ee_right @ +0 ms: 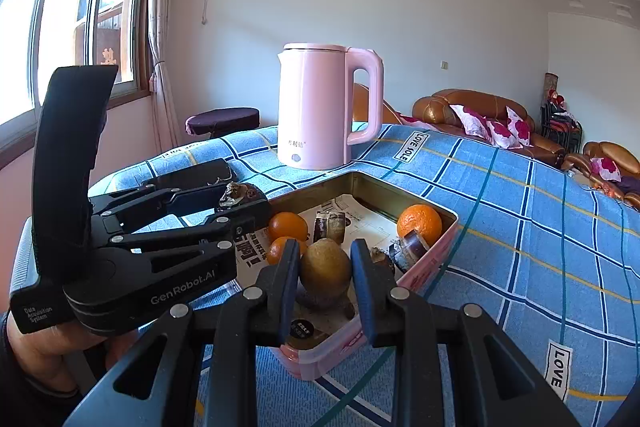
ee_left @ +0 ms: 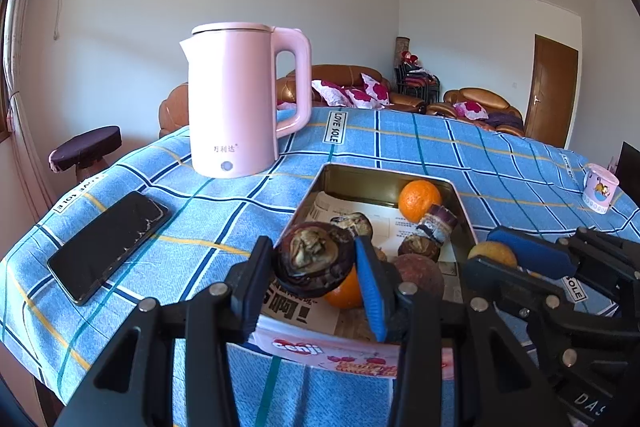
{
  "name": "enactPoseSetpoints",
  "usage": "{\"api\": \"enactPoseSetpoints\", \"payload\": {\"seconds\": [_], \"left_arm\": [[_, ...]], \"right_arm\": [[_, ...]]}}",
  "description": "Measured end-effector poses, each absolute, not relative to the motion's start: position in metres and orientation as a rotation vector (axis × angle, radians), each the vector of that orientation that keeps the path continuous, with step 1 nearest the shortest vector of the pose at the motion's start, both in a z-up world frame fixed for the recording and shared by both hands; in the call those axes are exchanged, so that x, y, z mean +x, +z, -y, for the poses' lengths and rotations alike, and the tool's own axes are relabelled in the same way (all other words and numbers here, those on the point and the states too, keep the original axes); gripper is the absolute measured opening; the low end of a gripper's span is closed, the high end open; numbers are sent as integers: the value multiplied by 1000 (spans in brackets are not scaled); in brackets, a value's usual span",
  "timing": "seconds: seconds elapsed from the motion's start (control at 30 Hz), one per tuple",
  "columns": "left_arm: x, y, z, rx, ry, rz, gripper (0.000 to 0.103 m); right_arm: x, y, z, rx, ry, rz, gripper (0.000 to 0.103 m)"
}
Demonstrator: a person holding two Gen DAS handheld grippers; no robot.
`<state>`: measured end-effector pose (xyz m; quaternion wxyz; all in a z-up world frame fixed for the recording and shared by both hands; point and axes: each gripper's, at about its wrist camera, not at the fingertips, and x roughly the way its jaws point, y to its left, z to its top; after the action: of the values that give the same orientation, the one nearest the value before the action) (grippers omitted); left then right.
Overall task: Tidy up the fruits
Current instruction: 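Lower and open the left gripper into the tin while the right releases the tan fruit there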
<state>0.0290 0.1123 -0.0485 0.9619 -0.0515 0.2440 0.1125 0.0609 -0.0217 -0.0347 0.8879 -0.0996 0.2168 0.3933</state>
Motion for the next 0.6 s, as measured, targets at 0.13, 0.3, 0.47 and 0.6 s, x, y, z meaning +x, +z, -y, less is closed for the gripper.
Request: {"api": "enactPoseSetpoints", "payload": {"seconds": [0.13,0.3,0.47,0.6], "left_arm": [[30,-51,-112,-101,235,-505,47],[28,-50,-112,-90,261,-494,65],[23,-47,-115,-109,256,-475,79],[17,-41,-114,-112,254,-445,79]], "right_arm": [[64,-38,19,-209,824,-476,28],[67,-47,13,-228,835,-524,36],[66,-51,15,-222,836,-532,51],[60,-47,16,-230,822,-497,53]]}}
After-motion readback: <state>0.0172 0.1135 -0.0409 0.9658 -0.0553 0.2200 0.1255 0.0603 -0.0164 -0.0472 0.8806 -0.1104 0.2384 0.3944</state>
